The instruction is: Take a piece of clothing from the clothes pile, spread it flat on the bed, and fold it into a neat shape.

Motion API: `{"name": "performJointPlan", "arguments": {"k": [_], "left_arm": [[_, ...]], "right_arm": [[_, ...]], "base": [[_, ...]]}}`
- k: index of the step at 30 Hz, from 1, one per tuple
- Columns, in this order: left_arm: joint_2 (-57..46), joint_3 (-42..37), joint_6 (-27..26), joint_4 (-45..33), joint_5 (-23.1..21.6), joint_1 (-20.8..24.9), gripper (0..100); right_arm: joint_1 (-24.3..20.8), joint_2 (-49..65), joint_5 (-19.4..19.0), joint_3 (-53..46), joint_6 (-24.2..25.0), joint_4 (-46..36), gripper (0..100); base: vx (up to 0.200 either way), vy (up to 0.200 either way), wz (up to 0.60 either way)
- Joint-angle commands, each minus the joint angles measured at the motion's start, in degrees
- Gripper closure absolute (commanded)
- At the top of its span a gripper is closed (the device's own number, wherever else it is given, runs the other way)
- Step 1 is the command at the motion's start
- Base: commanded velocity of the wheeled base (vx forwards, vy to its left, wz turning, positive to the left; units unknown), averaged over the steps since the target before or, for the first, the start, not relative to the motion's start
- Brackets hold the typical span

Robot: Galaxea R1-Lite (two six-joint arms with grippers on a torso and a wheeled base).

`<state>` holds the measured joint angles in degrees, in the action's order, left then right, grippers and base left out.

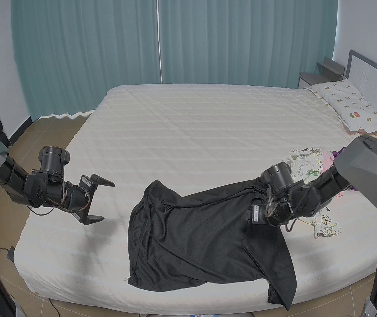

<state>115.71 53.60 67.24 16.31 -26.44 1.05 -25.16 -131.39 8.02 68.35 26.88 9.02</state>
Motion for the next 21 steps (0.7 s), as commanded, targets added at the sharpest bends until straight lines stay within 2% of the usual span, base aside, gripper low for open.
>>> {"name": "performJointPlan", "arguments": {"k": [1,5,17,18,21], "left_arm": [[0.30,-0.08,0.17,0.04,0.07,0.01,0],[0.57,0.10,0.17,0.04,0.16,0.01,0],[1.97,1.07,1.93,0.04,0.60,0.89,0],[2.06,1.15,1.93,0.04,0.60,0.89,0],[2.59,1.42,1.93,0.21,0.60,0.97,0]], "right_arm": [[-4.81,-11.26,4.46,8.90,3.27,-2.69,0],[-4.81,-11.78,4.63,10.05,3.09,-4.98,0],[-4.37,-9.67,4.90,7.23,3.00,-5.15,0],[-4.28,-9.67,4.90,6.97,3.00,-5.15,100],[-4.11,-9.85,4.81,5.74,2.39,-5.07,100]], "base": [[0.000,0.000,0.00],[0.000,0.000,0.00],[0.000,0.000,0.00],[0.000,0.000,0.00],[0.000,0.000,0.00]]}}
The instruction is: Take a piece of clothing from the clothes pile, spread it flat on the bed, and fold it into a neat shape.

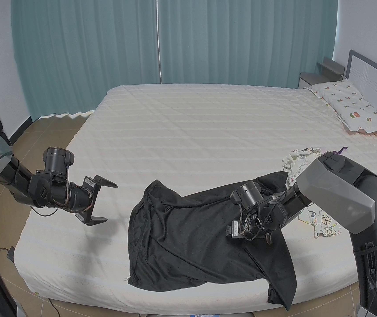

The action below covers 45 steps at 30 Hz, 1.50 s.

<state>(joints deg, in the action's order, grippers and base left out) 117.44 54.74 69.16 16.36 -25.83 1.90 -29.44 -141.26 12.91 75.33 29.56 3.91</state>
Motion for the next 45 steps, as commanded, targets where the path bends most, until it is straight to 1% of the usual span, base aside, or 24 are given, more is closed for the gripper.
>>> {"name": "performJointPlan", "arguments": {"k": [1,3,7,11,20,21,25,26,27,32,33,34,35,36,37,38,40,45], "left_arm": [[0.94,0.46,0.19,0.52,-0.01,0.30,0],[1.03,0.46,0.72,0.95,0.26,0.56,0],[2.35,0.72,2.65,3.15,3.68,1.35,0],[2.70,0.72,3.44,4.21,4.65,1.70,0],[2.79,0.81,3.70,4.21,4.74,1.70,0],[2.79,0.81,3.70,4.21,4.74,1.70,0],[2.88,0.81,3.53,4.29,4.74,1.88,0],[2.88,0.72,3.53,4.29,4.74,1.88,0],[2.97,0.72,3.35,4.29,4.91,2.23,0],[3.32,0.72,3.00,4.29,6.14,2.93,0],[3.84,0.72,2.03,4.29,8.25,4.16,0],[3.93,0.72,1.68,4.21,8.87,4.60,0],[4.28,0.20,0.01,4.12,10.89,5.83,0],[4.28,0.11,-0.34,4.12,11.24,6.10,0],[4.37,-0.33,-2.01,3.59,12.74,7.50,0],[4.37,-0.33,-2.01,3.59,12.74,7.50,0],[4.28,-1.21,-2.62,3.59,13.44,9.61,0],[4.37,-1.47,-2.62,3.59,13.44,9.70,0]], "right_arm": [[0.17,0.02,0.01,-1.23,-0.29,0.04,100],[0.17,0.11,0.01,-1.32,-0.21,0.04,100],[0.35,1.78,0.01,-1.59,0.14,-0.05,100],[1.49,4.07,-0.08,-2.64,-0.21,-0.05,100],[7.82,10.92,-1.04,-11.08,-1.96,1.18,100],[8.26,11.63,-1.57,-11.60,-1.88,1.54,100],[8.43,12.94,-6.14,-13.36,-1.88,4.35,100],[8.43,12.94,-6.14,-13.45,-1.88,4.44,100],[8.17,12.42,-6.76,-14.33,-2.14,6.81,0],[7.56,10.31,-6.67,-14.59,-2.76,10.33,0],[6.85,10.13,-6.76,-15.30,-2.67,11.47,0],[6.85,10.22,-6.93,-15.65,-2.67,11.64,0],[6.50,10.57,-7.28,-17.05,-2.84,12.35,0],[6.50,10.66,-7.37,-17.32,-2.84,12.52,0],[5.89,10.83,-7.90,-18.37,-2.84,13.49,0],[5.89,10.83,-7.90,-18.37,-2.84,13.49,0],[4.83,10.31,-8.34,-19.16,-2.93,15.25,0],[3.60,10.04,-8.34,-20.22,-4.51,15.25,0]], "base": [[0.000,0.000,0.00],[0.000,0.000,0.00],[0.000,0.000,0.00],[0.000,0.000,0.00],[0.000,0.000,0.00],[0.000,0.000,0.00],[0.000,0.000,0.00],[0.000,0.000,0.00],[0.000,0.000,0.00],[0.000,0.000,0.00],[0.000,0.000,0.00],[0.000,0.000,0.00],[0.000,0.000,0.00],[0.000,0.000,0.00],[0.000,0.000,0.00],[0.000,0.000,0.00],[0.000,0.000,0.00],[0.000,0.000,0.00]]}}
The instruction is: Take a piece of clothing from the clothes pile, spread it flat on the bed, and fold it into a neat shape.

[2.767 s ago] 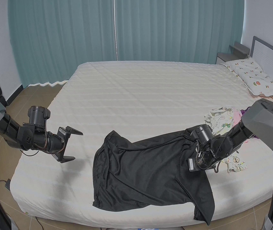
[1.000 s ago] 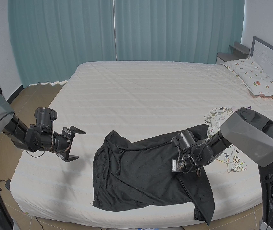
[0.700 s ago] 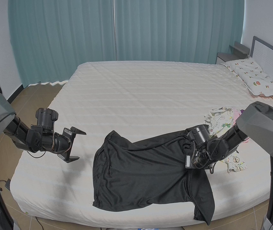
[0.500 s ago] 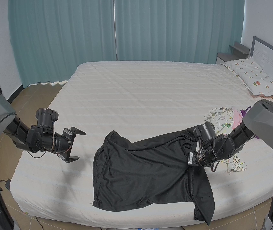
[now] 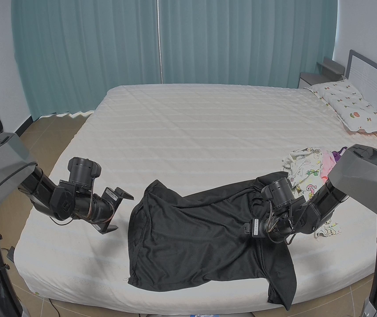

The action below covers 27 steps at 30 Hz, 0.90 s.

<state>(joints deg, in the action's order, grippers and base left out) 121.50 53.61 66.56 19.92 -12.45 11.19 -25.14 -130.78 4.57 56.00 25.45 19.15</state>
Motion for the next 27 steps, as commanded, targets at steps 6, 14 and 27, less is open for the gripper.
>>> {"name": "performJointPlan", "arguments": {"k": [6,14,27], "left_arm": [[0.40,-0.35,-0.03,0.03,0.14,0.32,0],[0.40,-0.44,-0.12,-0.06,0.14,0.50,0],[0.49,-2.20,-2.58,-0.14,1.11,1.90,0]], "right_arm": [[-0.70,0.53,0.70,-3.80,-2.51,0.18,100],[1.93,7.91,0.70,-10.39,-3.57,0.36,100],[17.93,20.30,-1.76,-24.63,-6.82,5.02,100]], "base": [[0.000,0.000,0.00],[0.000,0.000,0.00],[0.000,0.000,0.00]]}}
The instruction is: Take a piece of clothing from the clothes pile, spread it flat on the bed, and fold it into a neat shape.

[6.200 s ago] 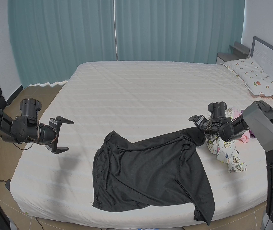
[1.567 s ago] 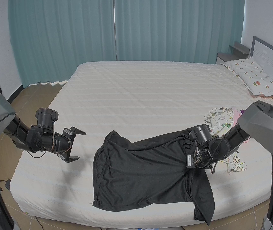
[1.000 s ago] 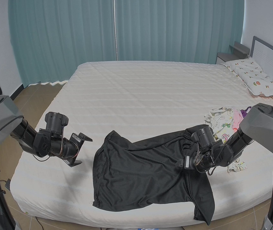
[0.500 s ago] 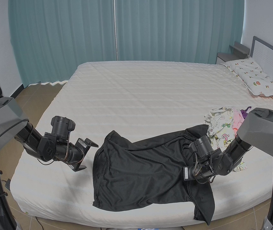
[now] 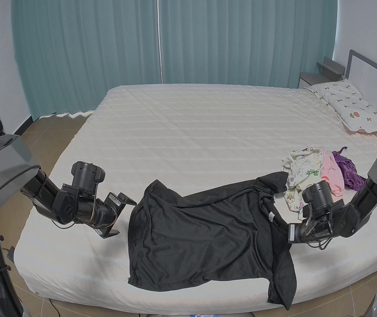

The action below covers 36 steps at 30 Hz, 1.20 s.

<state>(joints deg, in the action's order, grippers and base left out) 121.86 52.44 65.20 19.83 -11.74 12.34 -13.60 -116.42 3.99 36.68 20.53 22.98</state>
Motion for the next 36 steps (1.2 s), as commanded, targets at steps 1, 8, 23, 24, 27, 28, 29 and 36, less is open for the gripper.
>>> {"name": "performJointPlan", "arguments": {"k": [1,8,23,24,27,28,29,36], "left_arm": [[0.14,-1.29,-1.65,-0.06,0.67,0.93,0],[0.14,-2.43,-6.13,-3.31,2.60,1.64,0],[1.37,-10.08,-12.02,-5.60,12.79,12.89,0],[1.45,-10.17,-12.02,-5.60,13.06,13.24,0],[1.89,-10.17,-11.93,-5.51,13.59,14.12,0],[2.86,-9.90,-11.93,-5.51,14.11,14.38,0],[2.86,-9.90,-11.93,-5.51,14.11,14.38,0],[5.58,-9.82,-12.99,-5.42,17.98,16.84,0]], "right_arm": [[9.30,6.82,-1.79,-6.97,-3.21,1.37,100],[21.25,5.59,-5.30,-10.75,-6.73,6.90,100],[24.06,1.63,-6.71,-15.06,-7.87,14.90,100],[23.98,1.63,-6.71,-15.15,-7.87,14.90,100],[23.89,1.72,-6.89,-15.15,-7.87,14.90,100],[23.80,1.81,-7.15,-15.15,-7.87,14.99,100],[23.80,1.81,-7.15,-15.15,-7.87,14.99,100],[23.71,1.81,-8.29,-15.24,-7.43,14.99,100]], "base": [[0.000,0.000,0.00],[0.000,0.000,0.00],[0.000,0.000,0.00],[0.000,0.000,0.00],[0.000,0.000,0.00],[0.000,0.000,0.00],[0.000,0.000,0.00],[0.000,0.000,0.00]]}}
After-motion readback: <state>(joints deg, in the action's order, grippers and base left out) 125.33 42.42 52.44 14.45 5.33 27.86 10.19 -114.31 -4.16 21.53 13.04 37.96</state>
